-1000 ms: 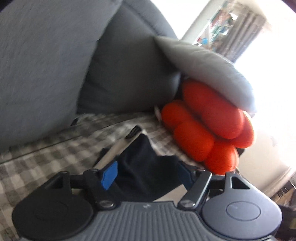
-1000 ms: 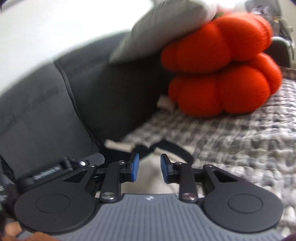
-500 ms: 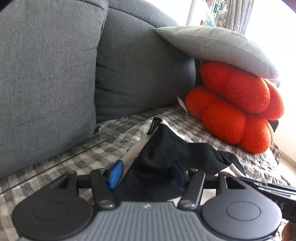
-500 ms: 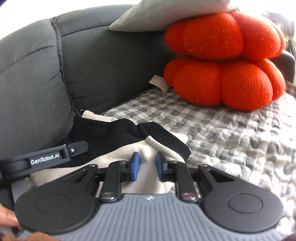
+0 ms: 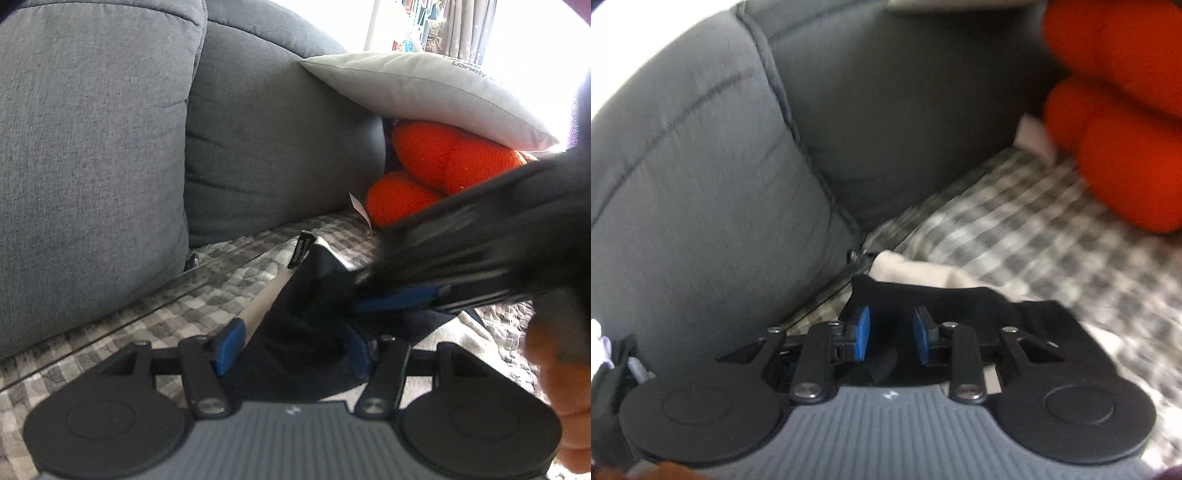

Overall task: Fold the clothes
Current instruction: 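Lower the bundle onto the bed and open both tools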

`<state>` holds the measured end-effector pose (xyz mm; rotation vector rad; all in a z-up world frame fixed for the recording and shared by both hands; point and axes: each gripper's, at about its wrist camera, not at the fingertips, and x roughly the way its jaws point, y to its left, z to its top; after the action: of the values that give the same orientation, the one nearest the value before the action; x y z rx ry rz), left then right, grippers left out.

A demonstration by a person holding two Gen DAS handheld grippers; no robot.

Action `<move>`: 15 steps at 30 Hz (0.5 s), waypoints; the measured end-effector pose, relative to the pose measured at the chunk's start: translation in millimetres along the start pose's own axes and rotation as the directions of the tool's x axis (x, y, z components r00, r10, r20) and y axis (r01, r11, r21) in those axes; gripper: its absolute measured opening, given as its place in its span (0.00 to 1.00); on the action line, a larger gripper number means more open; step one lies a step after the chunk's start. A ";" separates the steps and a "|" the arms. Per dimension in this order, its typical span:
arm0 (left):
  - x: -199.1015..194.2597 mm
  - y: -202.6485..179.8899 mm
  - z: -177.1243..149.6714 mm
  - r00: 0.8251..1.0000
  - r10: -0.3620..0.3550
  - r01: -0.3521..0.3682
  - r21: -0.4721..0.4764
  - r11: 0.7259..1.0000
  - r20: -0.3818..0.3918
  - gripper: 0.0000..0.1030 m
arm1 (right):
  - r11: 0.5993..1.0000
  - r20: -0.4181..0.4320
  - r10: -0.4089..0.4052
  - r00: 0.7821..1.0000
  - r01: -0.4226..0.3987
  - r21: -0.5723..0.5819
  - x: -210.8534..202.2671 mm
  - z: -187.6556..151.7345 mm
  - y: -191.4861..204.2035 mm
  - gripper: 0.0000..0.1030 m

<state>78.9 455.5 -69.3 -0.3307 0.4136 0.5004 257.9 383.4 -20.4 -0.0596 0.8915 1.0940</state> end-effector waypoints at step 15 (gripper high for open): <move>0.2 5.1 1.7 1.000 -0.022 0.021 -0.036 0.999 -0.015 0.62 | 0.972 0.278 -0.221 0.935 0.234 -0.015 -61.6 -37.9 7.9 0.45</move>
<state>76.9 460.5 -68.9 -0.3729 0.4158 0.4851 219.2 324.4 -2.5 -0.0482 0.5917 0.8806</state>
